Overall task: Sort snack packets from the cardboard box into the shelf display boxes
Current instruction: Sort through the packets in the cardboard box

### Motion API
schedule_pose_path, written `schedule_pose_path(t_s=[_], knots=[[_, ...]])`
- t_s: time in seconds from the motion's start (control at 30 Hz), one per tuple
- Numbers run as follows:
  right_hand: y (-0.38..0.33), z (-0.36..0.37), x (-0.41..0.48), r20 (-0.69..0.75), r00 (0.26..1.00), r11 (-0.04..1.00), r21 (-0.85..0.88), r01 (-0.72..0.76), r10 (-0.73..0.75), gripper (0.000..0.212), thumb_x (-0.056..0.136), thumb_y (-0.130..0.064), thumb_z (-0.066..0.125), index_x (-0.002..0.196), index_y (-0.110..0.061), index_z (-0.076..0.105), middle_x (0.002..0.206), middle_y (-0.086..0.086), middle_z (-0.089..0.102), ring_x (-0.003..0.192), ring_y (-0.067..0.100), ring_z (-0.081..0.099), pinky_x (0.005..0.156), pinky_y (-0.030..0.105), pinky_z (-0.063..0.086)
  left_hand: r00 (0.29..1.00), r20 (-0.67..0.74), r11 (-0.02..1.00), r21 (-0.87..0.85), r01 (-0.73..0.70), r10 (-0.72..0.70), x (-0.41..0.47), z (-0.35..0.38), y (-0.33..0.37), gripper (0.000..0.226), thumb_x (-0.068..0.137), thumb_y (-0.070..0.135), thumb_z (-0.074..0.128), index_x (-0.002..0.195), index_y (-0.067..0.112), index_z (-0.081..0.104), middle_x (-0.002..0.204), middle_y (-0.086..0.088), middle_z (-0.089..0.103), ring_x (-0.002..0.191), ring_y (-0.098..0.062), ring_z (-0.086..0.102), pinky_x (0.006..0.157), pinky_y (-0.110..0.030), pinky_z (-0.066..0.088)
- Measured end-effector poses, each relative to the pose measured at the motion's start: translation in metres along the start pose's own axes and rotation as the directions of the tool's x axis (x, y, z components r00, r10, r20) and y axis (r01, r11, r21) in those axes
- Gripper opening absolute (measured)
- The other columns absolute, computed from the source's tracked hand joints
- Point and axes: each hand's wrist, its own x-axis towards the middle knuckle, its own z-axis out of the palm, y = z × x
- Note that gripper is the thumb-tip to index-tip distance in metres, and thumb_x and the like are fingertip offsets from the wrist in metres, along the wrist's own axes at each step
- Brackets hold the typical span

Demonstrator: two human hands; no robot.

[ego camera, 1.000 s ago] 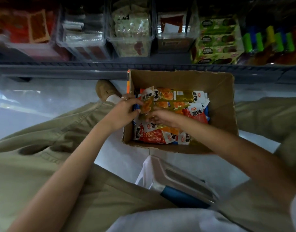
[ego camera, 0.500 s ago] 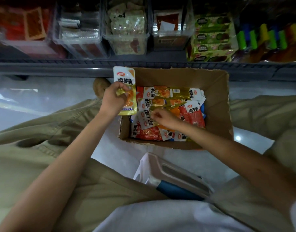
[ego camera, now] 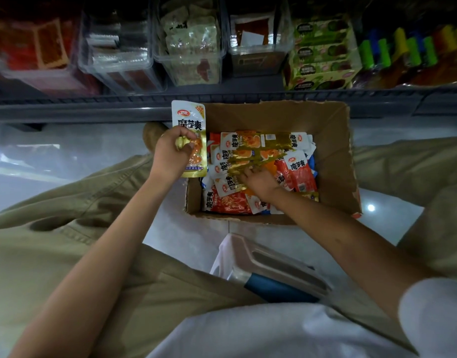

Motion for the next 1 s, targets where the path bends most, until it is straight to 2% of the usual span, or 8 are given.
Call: schedule_pose_path(t_s=[0.17,0.3,0.37,0.5,0.57,0.7,0.83,1.0], knots=[[0.008,0.007,-0.001,-0.039,0.997,0.998,0.003,0.061,-0.060,0.056,0.081,0.003,0.059,0.134,-0.007,0.045,0.132,0.015,0.049,0.116,0.030,0.051,0.094,0.038,0.046,1.000,0.009,1.000,0.015,0.015,-0.015,0.002,-0.001,-0.002,0.023,0.091,-0.001,0.054,0.088,0.022,0.056,0.107,-0.003,0.060,0.101,-0.023,0.061,0.081,-0.037,0.054],[0.024,-0.007,-0.015,-0.106,0.990,0.926,0.375,-0.048,0.094,0.025,0.086,-0.004,0.056,0.112,-0.004,0.058,0.118,0.012,0.055,0.081,0.019,0.057,0.060,0.028,0.045,0.999,0.042,0.998,0.068,-0.002,-0.001,0.000,0.000,0.000,0.021,0.094,0.000,0.050,0.097,0.014,0.065,0.112,-0.005,0.061,0.092,-0.017,0.062,0.065,-0.014,0.052],[0.033,-0.018,-0.026,-0.124,0.953,0.779,0.609,-0.146,0.275,0.007,0.087,-0.013,0.061,0.093,-0.009,0.060,0.103,0.006,0.058,0.072,0.015,0.054,0.057,0.026,0.041,0.998,0.057,0.998,0.060,0.020,-0.024,-0.002,0.001,0.002,0.026,0.094,-0.001,0.048,0.099,0.015,0.067,0.112,-0.006,0.061,0.083,-0.013,0.063,0.068,-0.018,0.056],[0.045,-0.045,-0.048,0.000,0.811,0.220,0.963,-0.158,0.585,0.023,0.088,-0.010,0.060,0.072,-0.020,0.046,0.070,-0.004,0.048,0.059,0.009,0.046,0.057,0.023,0.038,0.990,0.094,0.993,0.058,0.099,-0.104,-0.006,0.009,0.012,0.029,0.093,-0.002,0.047,0.100,0.019,0.066,0.104,-0.007,0.065,0.072,-0.012,0.067,0.076,-0.036,0.059],[0.043,-0.069,-0.059,-0.031,0.776,0.160,0.983,-0.091,0.630,0.033,0.087,-0.006,0.058,0.066,-0.022,0.039,0.063,-0.005,0.042,0.056,0.007,0.041,0.054,0.021,0.032,0.984,0.152,0.993,0.083,0.081,-0.093,-0.009,0.018,0.022,0.027,0.095,0.001,0.048,0.108,0.015,0.066,0.106,-0.005,0.061,0.080,-0.018,0.066,0.077,-0.034,0.057],[0.017,-0.125,-0.075,-0.186,0.799,0.274,0.961,0.027,0.572,0.033,0.084,-0.005,0.059,0.067,-0.023,0.038,0.058,-0.009,0.041,0.048,0.004,0.039,0.046,0.012,0.031,0.966,0.259,0.994,0.104,-0.036,0.008,-0.017,0.038,0.054,0.026,0.099,0.013,0.046,0.118,0.007,0.062,0.112,-0.007,0.059,0.098,-0.017,0.060,0.090,-0.028,0.048],[-0.004,-0.152,-0.092,-0.396,0.769,0.596,0.803,0.026,0.501,0.013,0.086,-0.013,0.056,0.087,-0.014,0.044,0.066,-0.002,0.053,0.051,0.016,0.054,0.045,0.029,0.042,0.971,0.210,0.992,-0.078,-0.096,0.110,-0.027,0.045,0.087,0.039,0.104,0.028,0.035,0.072,0.011,0.051,0.071,-0.007,0.052,0.069,-0.011,0.049,0.067,-0.020,0.038],[0.009,-0.171,-0.106,-0.594,0.666,0.690,0.705,0.161,0.451,0.022,0.089,-0.025,0.056,0.105,-0.012,0.048,0.124,0.004,0.057,0.058,0.016,0.061,0.045,0.030,0.045,0.977,0.026,0.960,-0.196,-0.203,0.212,-0.020,0.037,0.121,0.027,0.099,0.016,0.048,0.093,-0.008,0.059,0.091,-0.028,0.065,0.080,-0.027,0.064,0.076,-0.043,0.051]])
